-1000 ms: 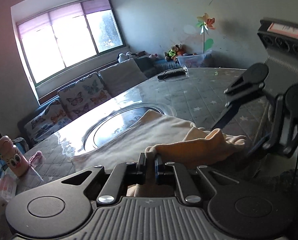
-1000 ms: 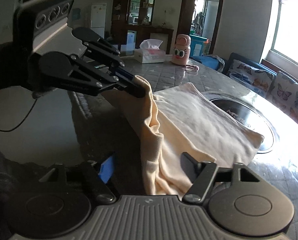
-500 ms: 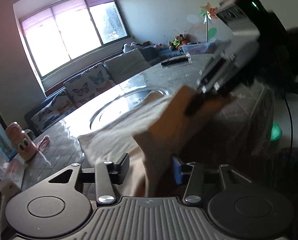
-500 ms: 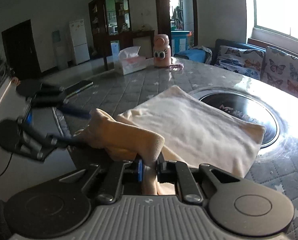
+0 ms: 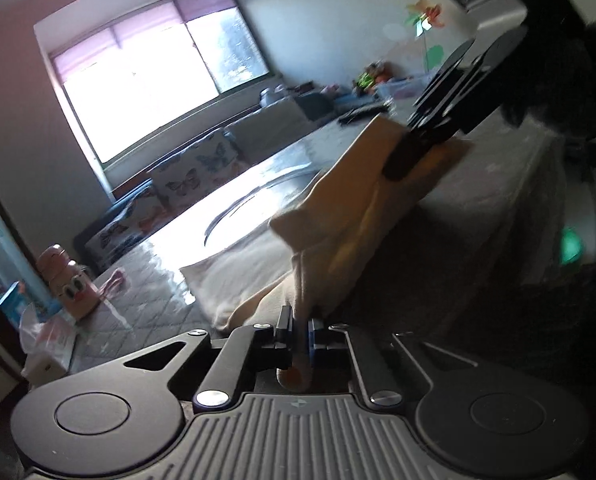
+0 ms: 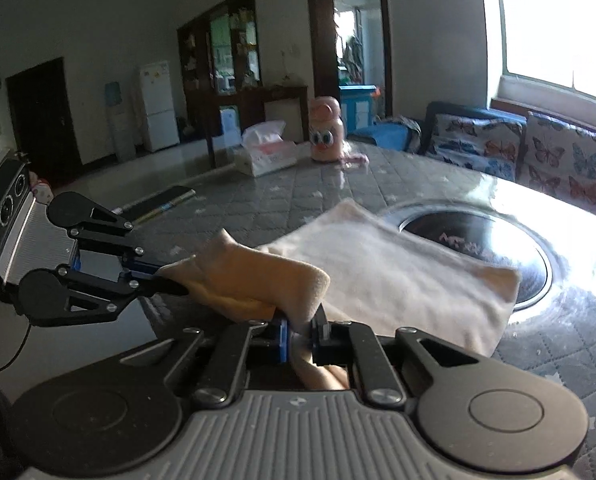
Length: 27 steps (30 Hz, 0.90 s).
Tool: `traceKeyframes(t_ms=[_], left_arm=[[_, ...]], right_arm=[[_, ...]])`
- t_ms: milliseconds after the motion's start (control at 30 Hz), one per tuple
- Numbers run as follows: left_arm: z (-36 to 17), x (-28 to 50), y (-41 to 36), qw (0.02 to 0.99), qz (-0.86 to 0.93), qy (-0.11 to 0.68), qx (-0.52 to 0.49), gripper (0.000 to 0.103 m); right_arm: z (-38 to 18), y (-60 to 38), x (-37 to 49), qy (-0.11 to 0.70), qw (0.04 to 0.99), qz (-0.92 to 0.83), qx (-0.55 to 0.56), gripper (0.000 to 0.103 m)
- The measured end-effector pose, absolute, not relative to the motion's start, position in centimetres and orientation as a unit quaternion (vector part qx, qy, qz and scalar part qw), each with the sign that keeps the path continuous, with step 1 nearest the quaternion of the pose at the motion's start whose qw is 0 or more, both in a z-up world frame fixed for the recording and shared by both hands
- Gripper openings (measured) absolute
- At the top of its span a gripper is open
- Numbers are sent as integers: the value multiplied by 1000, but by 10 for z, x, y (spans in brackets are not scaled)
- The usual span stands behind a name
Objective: Fold clothes
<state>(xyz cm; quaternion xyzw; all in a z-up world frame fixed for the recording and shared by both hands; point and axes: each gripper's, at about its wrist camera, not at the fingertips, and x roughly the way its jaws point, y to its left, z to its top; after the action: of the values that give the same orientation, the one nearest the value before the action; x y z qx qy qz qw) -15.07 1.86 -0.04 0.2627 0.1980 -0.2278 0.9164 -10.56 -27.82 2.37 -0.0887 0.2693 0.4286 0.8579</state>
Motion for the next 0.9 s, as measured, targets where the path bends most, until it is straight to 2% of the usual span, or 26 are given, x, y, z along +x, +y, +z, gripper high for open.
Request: traceKeyframes(t_ms=[233, 533, 800, 900], left_arm=[[29, -137, 22, 923, -228, 196, 239, 8], [48, -39, 29, 938, -193, 206, 202, 7], [12, 64, 36, 937, -153, 268, 165, 8], [-10, 86, 38, 933, -134, 297, 151, 11]], right_arm=[[43, -286, -100, 265, 858, 432, -84, 9], [59, -268, -11, 292, 863, 409, -60, 9], [24, -231, 86, 336, 866, 363, -71, 10], [-4, -225, 109, 360, 867, 340, -55, 20]])
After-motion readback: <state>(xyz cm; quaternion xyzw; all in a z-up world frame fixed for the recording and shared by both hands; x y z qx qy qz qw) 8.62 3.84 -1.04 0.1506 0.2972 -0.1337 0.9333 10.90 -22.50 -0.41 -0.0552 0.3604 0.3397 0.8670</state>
